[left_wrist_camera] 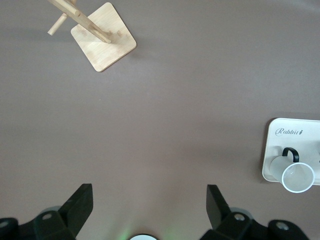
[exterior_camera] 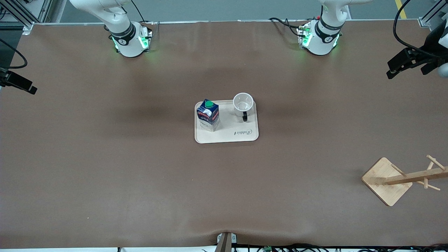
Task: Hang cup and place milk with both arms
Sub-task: 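Move the left gripper toward the white mug on the tray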
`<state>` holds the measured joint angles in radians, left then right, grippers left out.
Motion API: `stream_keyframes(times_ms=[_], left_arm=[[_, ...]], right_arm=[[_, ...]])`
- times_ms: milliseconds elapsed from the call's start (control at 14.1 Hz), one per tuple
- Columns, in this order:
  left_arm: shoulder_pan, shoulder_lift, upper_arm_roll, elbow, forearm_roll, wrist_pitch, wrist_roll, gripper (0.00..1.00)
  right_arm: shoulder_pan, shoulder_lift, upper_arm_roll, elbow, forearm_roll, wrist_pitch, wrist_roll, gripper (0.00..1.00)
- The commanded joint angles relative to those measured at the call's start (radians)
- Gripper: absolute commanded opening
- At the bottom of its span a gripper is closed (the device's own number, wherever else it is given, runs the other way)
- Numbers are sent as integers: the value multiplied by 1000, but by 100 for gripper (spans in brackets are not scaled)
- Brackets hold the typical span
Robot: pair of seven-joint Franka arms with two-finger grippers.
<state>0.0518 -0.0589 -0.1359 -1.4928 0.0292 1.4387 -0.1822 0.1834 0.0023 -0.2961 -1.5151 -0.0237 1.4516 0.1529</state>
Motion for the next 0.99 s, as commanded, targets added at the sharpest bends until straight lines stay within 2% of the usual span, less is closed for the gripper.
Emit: stream_keyframes(times_ms=[0,283,495,919], left_arm=[[0,8,-4,19,-2,-20,12,100],[-10,39,-10,25,1,-20,9,100],[-24,92,-52,8,4,12,-11,100],[-20,102,-171,-193,-54,228,-187,100]], right_arm=[[-2,4,-1,13,2,-14,16,100],[-4,4,-1,12,2,-14,16,100],[-4,4,-1,12,2,-14,16,100],[-5,4,-1,12,2,-14,16,100]])
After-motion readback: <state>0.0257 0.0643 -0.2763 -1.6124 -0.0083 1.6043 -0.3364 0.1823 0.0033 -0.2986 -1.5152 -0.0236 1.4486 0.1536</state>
